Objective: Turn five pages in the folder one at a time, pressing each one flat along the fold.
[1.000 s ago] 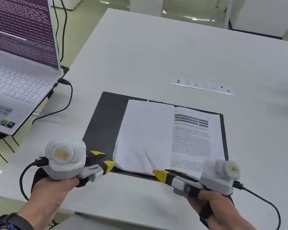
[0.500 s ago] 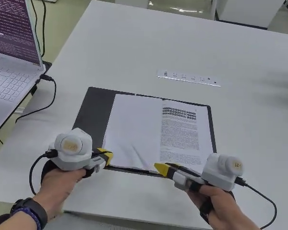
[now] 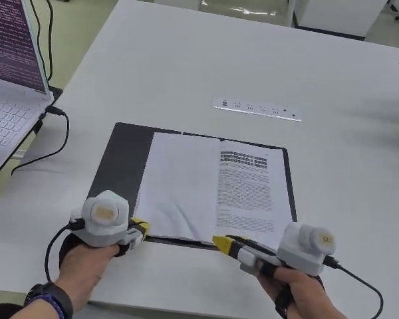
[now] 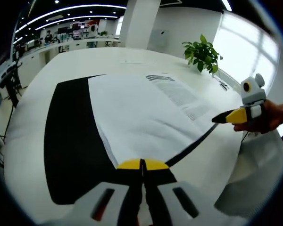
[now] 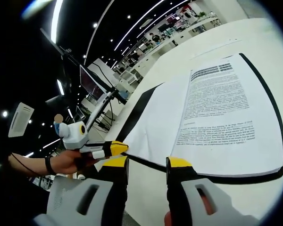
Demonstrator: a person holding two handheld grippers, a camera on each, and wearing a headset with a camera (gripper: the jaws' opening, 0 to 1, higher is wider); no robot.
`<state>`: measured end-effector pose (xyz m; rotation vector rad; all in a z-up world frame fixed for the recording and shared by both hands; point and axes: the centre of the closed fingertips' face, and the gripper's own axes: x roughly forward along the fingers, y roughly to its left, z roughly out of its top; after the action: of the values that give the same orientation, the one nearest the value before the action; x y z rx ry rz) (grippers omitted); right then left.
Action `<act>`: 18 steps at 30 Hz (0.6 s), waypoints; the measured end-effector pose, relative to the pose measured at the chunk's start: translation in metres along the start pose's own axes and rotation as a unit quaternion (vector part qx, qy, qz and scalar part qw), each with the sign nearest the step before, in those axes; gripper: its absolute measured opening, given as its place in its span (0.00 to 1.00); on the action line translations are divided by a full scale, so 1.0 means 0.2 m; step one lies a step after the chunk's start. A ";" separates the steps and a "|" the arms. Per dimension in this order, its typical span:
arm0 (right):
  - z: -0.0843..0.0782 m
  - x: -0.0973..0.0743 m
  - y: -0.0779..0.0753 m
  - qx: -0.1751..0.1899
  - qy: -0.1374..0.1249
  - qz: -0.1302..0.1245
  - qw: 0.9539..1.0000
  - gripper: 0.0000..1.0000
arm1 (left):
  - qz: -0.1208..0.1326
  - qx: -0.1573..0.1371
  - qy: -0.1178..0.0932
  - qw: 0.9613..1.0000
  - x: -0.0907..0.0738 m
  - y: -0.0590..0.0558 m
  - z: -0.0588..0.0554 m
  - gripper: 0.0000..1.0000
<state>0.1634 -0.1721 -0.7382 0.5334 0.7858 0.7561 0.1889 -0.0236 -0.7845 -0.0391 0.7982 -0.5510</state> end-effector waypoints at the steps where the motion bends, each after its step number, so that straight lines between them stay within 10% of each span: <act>1: 0.00 0.00 0.00 0.001 0.000 0.000 1.000 0.29 | 0.001 0.000 0.003 1.000 0.01 0.01 -0.01 0.00; 18: 0.06 0.12 -0.07 0.004 0.008 -0.007 1.000 0.21 | 0.026 0.037 0.038 0.998 0.00 0.01 -0.03 0.00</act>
<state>0.1900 -0.1642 -0.7495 0.5287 0.8067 0.7444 0.1853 -0.0218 -0.7899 0.0709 0.8506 -0.5346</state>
